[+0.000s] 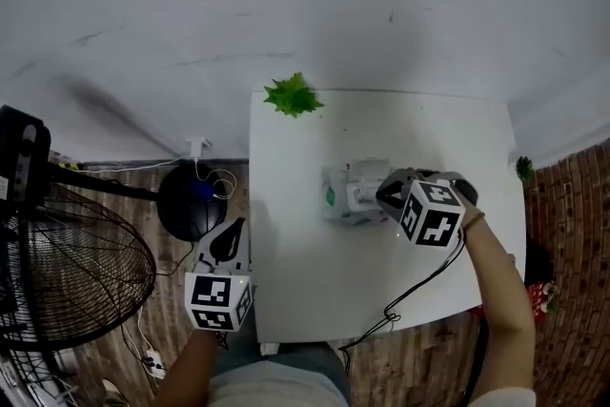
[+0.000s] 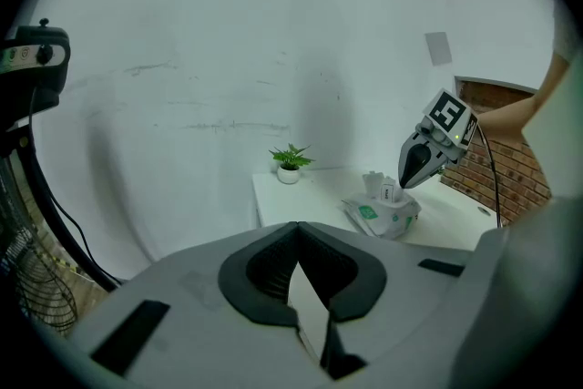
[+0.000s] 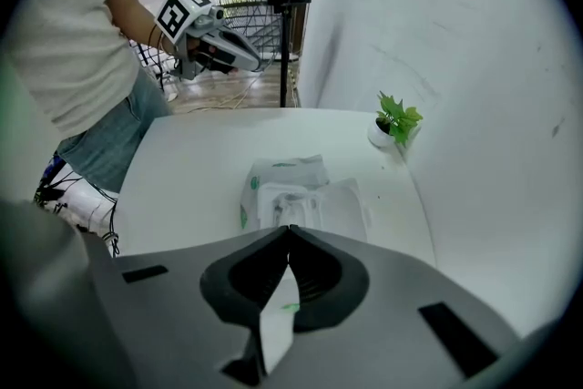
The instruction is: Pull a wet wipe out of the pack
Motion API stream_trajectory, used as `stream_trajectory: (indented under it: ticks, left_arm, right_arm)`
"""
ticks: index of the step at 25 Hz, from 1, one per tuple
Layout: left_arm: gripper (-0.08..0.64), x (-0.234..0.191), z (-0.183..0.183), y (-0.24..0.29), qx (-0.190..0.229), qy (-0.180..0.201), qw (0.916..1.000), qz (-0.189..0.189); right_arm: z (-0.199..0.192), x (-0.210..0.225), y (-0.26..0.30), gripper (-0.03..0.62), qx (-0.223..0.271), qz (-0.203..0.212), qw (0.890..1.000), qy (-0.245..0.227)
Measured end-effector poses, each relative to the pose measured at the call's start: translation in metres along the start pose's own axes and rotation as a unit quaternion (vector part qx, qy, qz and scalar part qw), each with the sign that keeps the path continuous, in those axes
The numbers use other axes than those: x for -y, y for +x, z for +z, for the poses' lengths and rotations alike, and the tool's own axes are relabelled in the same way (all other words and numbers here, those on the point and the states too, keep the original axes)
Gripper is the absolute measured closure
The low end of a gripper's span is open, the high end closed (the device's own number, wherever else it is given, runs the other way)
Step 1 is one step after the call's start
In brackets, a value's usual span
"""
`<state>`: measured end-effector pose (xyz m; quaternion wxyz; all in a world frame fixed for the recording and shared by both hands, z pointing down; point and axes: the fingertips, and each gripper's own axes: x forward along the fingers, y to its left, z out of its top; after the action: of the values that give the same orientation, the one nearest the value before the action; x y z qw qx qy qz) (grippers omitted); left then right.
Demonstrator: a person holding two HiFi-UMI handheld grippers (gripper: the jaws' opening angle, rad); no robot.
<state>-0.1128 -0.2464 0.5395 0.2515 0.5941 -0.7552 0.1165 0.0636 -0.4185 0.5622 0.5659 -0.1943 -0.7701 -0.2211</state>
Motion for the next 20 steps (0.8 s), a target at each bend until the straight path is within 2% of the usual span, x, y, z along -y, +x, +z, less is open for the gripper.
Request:
stream_trajectory:
  ticks: [20]
  left_arm:
    - [0.560,-0.007,0.008,-0.028,0.027,-0.008,0.9996,0.008]
  right_arm:
    - [0.005,0.004,-0.035,0.588,-0.017,-0.059,0.998,0.025]
